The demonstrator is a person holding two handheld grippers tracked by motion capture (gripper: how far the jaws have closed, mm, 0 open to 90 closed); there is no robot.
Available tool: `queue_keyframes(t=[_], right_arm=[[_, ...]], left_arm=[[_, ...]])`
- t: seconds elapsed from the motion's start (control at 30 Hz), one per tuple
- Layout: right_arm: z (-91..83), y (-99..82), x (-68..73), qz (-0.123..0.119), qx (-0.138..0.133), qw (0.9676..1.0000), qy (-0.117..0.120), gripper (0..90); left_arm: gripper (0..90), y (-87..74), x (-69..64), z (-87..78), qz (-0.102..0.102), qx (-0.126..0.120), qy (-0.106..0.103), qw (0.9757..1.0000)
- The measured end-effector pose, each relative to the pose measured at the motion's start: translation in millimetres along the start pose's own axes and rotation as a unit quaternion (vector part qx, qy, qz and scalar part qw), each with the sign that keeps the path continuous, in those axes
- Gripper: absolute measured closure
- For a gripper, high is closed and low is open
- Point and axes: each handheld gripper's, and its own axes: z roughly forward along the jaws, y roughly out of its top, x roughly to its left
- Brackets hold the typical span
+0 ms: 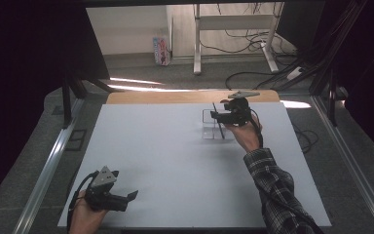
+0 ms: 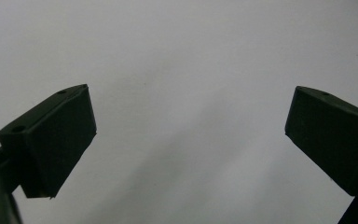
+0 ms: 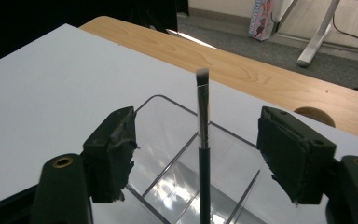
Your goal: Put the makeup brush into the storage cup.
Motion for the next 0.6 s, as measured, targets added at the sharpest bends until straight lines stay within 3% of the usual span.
queue_keyframes(t=[0.6], right_arm=[[-5.1, -2.5, 5.6, 0.005, 0.004, 0.9999, 0.013, 12.9]], left_arm=[[2.1, 0.3, 0.4, 0.7, -0.005, 0.004, -0.007, 1.0]])
